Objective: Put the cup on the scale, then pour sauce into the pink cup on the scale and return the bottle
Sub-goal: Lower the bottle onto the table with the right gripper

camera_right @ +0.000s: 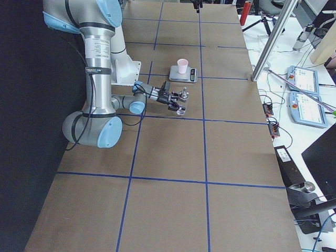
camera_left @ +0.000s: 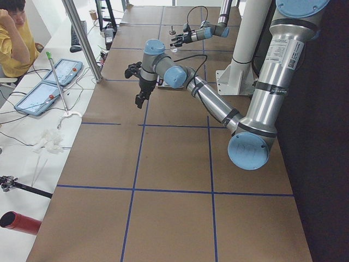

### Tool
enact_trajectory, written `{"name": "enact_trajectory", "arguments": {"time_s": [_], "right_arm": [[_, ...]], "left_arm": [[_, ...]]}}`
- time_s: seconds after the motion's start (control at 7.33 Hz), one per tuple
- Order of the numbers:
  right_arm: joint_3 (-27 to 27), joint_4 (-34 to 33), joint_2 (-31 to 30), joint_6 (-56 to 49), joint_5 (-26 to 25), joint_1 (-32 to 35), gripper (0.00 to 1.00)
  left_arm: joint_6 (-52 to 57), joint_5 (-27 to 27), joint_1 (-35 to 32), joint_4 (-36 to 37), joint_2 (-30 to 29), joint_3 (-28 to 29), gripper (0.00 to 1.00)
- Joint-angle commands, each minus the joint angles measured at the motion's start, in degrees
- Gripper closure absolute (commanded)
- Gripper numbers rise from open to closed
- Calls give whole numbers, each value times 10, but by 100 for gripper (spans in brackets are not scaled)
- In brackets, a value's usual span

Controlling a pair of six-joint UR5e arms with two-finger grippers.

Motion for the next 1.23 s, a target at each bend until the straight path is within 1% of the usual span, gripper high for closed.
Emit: {"name": "enact_trajectory", "arguments": {"time_s": [0.0,1.09], "right_arm": [[-7,0,5,1,-1,1,100],[-32,0,23,-1,4,10,100]], "left_arm": [[-1,0,0,0,0,-1,23],[-1,2,0,2,1,-10,23]]}}
